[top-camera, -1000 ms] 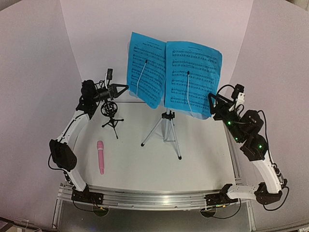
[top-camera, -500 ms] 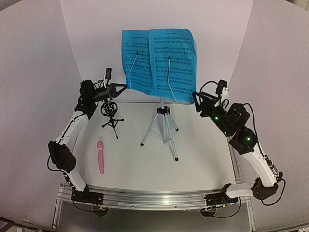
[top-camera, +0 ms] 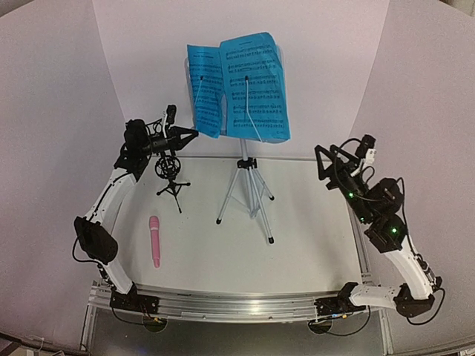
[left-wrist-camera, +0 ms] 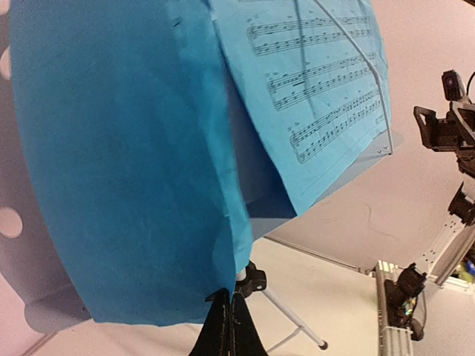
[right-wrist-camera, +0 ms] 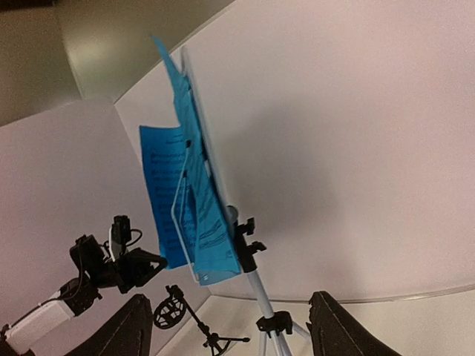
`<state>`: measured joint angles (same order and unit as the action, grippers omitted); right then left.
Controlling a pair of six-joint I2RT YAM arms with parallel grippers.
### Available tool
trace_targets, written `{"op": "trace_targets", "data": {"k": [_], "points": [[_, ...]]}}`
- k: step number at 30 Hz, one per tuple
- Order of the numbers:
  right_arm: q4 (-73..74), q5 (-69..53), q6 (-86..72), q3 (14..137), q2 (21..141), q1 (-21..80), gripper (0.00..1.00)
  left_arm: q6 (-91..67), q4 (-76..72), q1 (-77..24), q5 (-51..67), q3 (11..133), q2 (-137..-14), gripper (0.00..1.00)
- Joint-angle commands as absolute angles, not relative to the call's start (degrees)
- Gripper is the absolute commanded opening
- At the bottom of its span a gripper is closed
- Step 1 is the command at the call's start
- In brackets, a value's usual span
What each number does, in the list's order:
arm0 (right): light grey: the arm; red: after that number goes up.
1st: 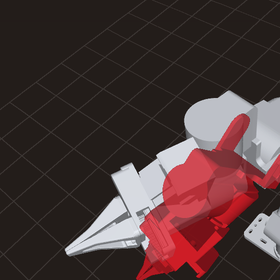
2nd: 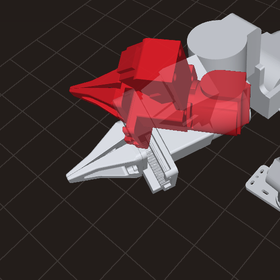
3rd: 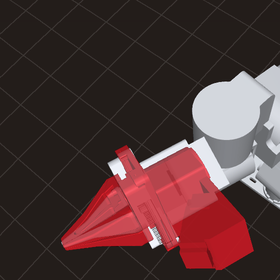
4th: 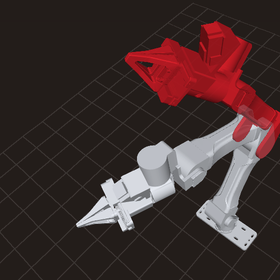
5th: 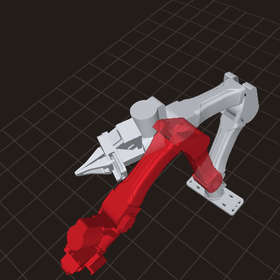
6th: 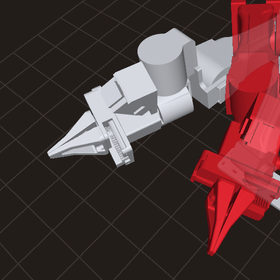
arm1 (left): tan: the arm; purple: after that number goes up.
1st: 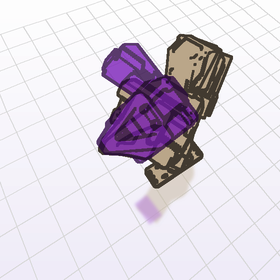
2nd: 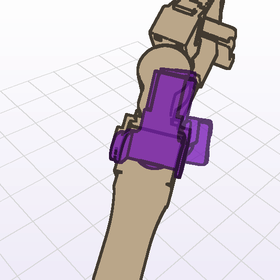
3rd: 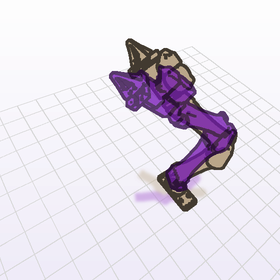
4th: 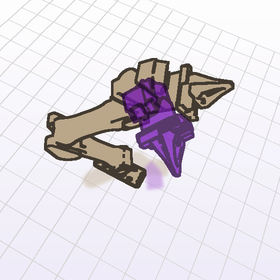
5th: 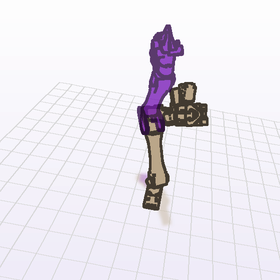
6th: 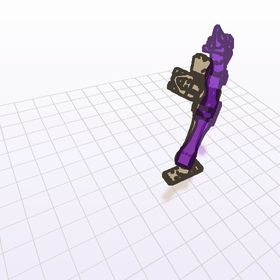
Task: Set up the instrument practice props
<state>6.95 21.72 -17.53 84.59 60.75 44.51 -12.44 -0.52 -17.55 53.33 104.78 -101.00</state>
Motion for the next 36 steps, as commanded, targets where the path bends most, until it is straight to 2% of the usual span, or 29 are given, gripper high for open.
{"op": "trace_targets", "data": {"k": [1, 6, 9, 12, 16, 23, 28, 36], "points": [[-1.3, 10.4, -15.2, 85.3, 71.5, 44.6, 0.71, 4.5, 6.8, -17.7, 49.9, 113.7, -103.5, 0.00], [-1.7, 17.7, -21.3, 81.6, 77.9, 44.6, 0.71, 9.3, 10.5, -16.8, 44.0, 120.9, -108.5, 0.00], [-1.8, 19.1, -19.6, 79.9, 86.9, 44.6, 0.72, 10.4, 8.7, -16.6, 40.0, 122.0, -110.6, 0.00], [6.4, 20.9, -16.6, 87.8, 98.0, 44.6, 0.74, 9.3, 10.2, -15.2, 38.4, 125.5, -113.7, 0.00], [12.3, 23.1, -15.6, 94.6, 107.2, 44.2, 0.76, 8.6, 7.9, -13.8, 36.8, 123.7, -114.3, 0.00], [13.2, 23.5, -16.4, 97.4, 113.2, 42.7, 0.76, 8.9, 7.4, -11.5, 37.5, 122.1, -115.7, 0.00], [14.7, 19.1, -17.9, 98.8, 116.0, 39.2, 0.72, 7.8, 6.3, -9.2, 36.6, 121.6, -117.2, 0.00], [15.8, 12.7, -17.4, 106.1, 117.2, 38.2, 0.73, 6.2, 9.4, -6.9, 35.7, 118.0, -114.5, 0.00]]}}
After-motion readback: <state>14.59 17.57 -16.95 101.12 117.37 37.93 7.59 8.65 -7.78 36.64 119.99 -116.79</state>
